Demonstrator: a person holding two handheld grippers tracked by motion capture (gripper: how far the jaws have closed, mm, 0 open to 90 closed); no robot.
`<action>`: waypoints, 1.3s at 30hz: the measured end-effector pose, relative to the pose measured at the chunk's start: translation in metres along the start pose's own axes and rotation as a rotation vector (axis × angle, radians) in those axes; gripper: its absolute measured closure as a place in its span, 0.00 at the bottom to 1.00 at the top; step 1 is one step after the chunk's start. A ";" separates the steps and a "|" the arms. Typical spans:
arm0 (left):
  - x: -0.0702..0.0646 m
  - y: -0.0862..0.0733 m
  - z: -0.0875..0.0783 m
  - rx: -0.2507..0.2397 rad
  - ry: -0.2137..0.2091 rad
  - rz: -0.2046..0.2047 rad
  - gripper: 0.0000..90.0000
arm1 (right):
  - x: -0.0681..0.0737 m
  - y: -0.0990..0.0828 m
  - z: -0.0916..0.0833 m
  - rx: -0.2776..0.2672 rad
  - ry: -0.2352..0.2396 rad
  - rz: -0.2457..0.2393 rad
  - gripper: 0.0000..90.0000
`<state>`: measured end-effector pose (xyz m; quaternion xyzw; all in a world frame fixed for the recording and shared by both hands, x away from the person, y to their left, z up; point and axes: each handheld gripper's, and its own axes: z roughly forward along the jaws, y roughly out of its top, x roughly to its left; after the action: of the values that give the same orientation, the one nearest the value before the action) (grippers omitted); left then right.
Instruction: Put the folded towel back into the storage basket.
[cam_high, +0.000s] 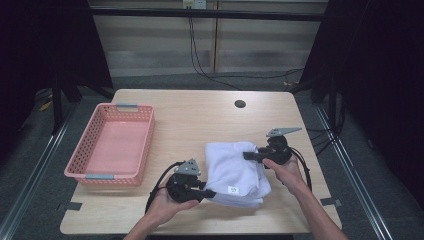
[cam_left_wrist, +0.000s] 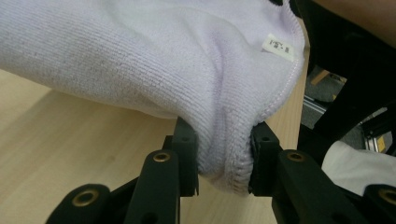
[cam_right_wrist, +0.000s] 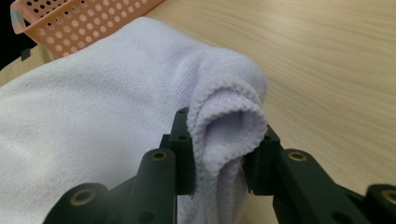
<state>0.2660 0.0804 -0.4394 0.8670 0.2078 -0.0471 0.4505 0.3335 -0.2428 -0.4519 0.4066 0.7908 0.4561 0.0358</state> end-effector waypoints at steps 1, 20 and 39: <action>0.001 0.001 -0.002 -0.004 0.001 -0.002 0.78 | 0.000 0.002 0.000 -0.006 0.004 0.005 0.76; 0.021 0.012 -0.052 -0.115 0.042 -0.016 0.78 | 0.013 0.061 0.017 -0.032 0.039 -0.042 0.76; 0.044 0.000 -0.098 -0.181 0.117 -0.085 0.78 | 0.033 0.111 0.049 -0.043 0.081 -0.087 0.77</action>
<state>0.2955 0.1733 -0.3937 0.8144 0.2738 0.0033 0.5117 0.4005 -0.1588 -0.3868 0.3522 0.7986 0.4869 0.0322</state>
